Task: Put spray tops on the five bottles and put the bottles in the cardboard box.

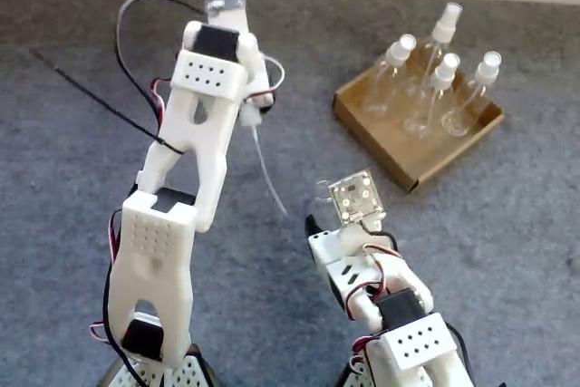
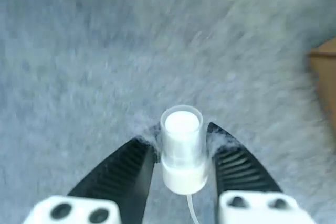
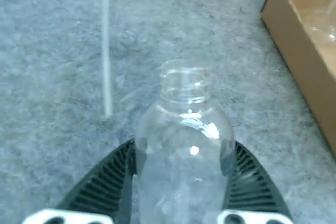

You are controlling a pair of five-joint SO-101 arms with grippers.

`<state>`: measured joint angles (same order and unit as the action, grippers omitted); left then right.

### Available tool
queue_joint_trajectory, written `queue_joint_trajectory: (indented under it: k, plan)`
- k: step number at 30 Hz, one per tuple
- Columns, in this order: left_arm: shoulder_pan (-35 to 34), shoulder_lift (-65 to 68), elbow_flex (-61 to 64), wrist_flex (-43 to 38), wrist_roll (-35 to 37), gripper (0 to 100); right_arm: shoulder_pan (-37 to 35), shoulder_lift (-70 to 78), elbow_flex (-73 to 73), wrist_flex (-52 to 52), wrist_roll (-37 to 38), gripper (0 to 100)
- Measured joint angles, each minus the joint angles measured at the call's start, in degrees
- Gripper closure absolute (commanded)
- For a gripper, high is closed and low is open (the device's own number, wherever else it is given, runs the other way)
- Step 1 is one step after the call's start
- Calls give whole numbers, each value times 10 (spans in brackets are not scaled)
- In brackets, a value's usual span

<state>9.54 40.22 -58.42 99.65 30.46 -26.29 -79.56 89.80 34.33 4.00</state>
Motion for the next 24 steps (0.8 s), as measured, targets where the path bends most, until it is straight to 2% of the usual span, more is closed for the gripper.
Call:
queue_joint_trajectory:
  k: [6, 10, 17, 21, 24]
  plan:
    - [0, 0, -117, 3, -56, 916, -1, 0, 0, -11, 0, 864]
    - [0, 0, -193, 4, -65, 916, -2, 0, 30, -84, 0, 864]
    - [18, 0, -302, 9, -81, 916, -3, 0, 61, -278, 1, 864]
    - [53, 0, -338, 9, -142, 916, -4, 0, 61, -300, 0, 864]
    - [69, 0, -347, 9, -160, 916, -4, 0, 61, -303, 0, 864]
